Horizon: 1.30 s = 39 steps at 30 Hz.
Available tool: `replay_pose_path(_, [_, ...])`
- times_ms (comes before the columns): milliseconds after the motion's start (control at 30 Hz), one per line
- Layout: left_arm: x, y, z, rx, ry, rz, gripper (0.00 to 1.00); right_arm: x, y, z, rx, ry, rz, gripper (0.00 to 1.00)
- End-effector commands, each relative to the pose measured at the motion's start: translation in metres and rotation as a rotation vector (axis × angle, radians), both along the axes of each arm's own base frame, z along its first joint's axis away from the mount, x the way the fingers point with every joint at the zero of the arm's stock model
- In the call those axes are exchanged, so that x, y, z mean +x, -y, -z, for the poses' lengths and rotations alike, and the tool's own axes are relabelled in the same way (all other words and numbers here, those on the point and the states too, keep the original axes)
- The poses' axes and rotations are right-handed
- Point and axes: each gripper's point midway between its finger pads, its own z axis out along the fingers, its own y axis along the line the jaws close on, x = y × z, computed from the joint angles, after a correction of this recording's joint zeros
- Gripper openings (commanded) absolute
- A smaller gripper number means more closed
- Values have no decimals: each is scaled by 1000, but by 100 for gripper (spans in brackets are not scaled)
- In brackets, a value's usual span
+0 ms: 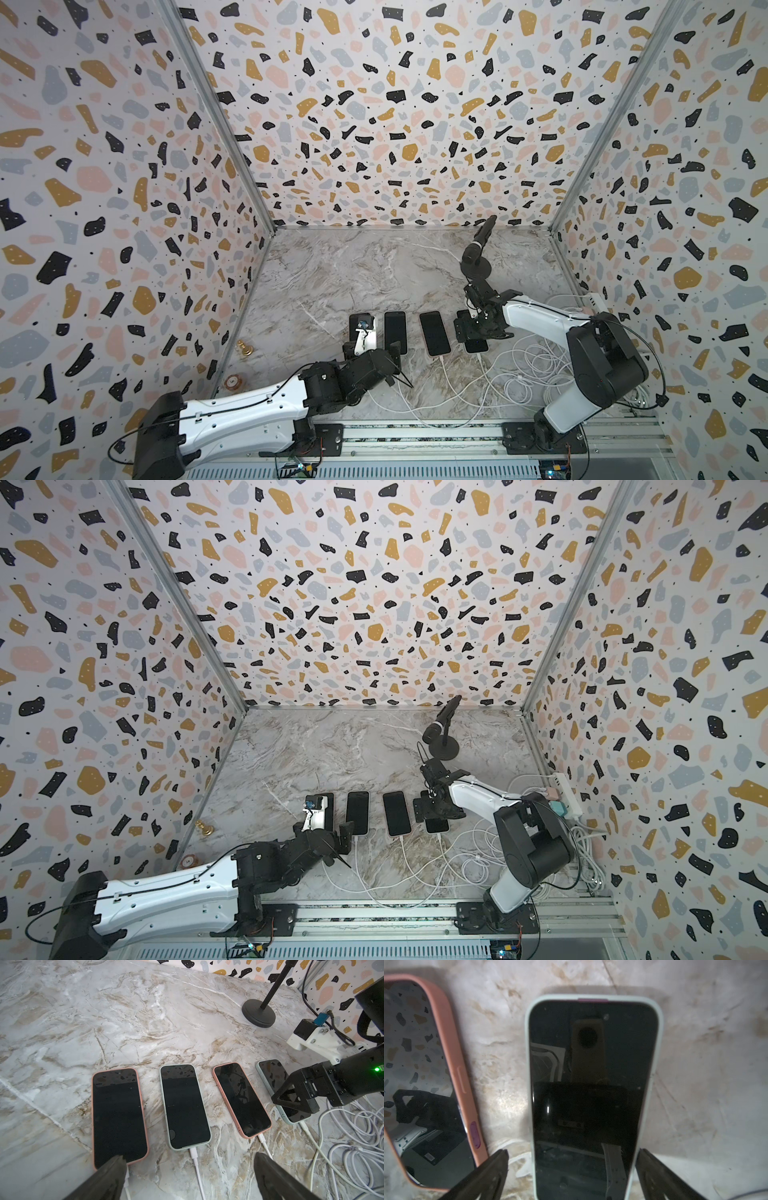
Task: Unplug the charging cable from the phone
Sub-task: Pick up the phone at the center of the board.
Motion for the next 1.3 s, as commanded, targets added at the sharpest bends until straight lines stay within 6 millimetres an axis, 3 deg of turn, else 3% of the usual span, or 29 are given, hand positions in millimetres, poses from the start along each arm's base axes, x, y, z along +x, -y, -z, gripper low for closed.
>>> replay_pose_path(0, [-1, 1, 1, -22, -2, -3, 99, 10, 2, -7, -35, 41, 10, 100])
replay_pose_path(300, [-3, 1, 8, -35, -20, -2, 99, 2, 11, 10, -85, 17, 33, 96])
replay_pose_path(533, [-4, 2, 14, -38, -28, 1, 99, -2, 13, 14, -68, 28, 66, 86])
replay_pose_path(767, [-4, 3, 16, -49, -28, 2, 99, -2, 21, 8, -70, 94, 92, 68])
replay_pose_path(1000, [-3, 13, 17, -75, -24, 16, 100, 5, 14, -15, 10, 213, 68, 38])
replay_pose_path(1267, [2, 48, 11, -201, 24, 94, 98, 4, 16, -38, 63, 314, 69, 24])
